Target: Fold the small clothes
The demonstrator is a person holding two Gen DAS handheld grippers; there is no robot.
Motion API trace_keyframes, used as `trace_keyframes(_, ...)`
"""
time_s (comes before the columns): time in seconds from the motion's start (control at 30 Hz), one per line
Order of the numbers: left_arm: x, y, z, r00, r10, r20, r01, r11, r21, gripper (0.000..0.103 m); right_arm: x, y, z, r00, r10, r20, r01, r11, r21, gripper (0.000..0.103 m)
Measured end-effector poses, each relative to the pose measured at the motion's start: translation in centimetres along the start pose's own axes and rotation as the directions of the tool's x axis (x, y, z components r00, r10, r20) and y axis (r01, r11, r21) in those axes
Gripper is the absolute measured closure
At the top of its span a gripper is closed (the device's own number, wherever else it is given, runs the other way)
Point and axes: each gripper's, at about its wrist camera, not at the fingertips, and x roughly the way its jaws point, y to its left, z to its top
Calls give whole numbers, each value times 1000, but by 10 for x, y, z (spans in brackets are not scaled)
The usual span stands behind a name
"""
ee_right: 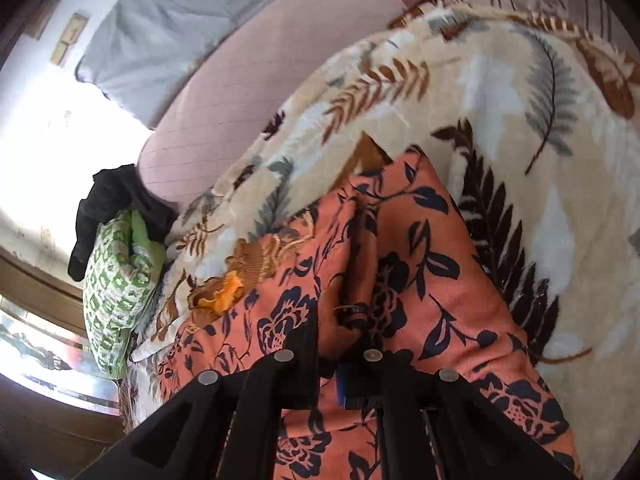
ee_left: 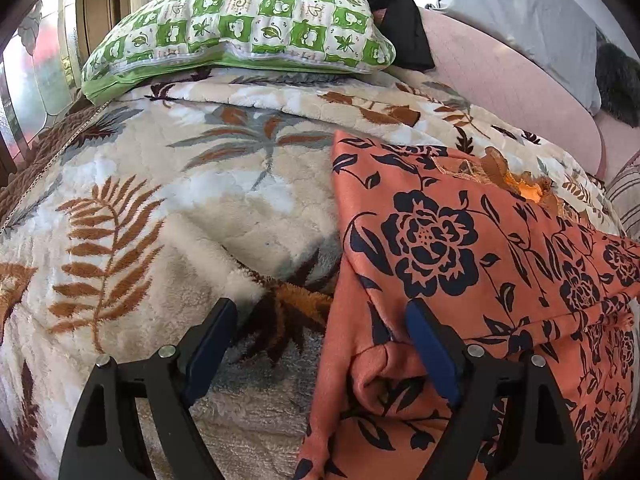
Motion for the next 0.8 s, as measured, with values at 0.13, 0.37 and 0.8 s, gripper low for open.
trace_keyframes(0.13, 0, -2, 0, 1000, 10, 0, -10, 1000, 8, 16, -1, -12, -19, 996, -91, -1, 90, 996, -25, 98)
trace_keyframes(0.37, 2, -2, 1, 1000, 17, -7, -17, 1000, 6, 15, 24, -35, -31, 985, -163, -56, 161, 986, -46, 60)
trace_keyframes(0.8, 2, -2, 1, 1000, 5, -11, -5, 1000, 6, 14, 36, 1, -27, 990, 68, -121, -85, 986, -144, 20)
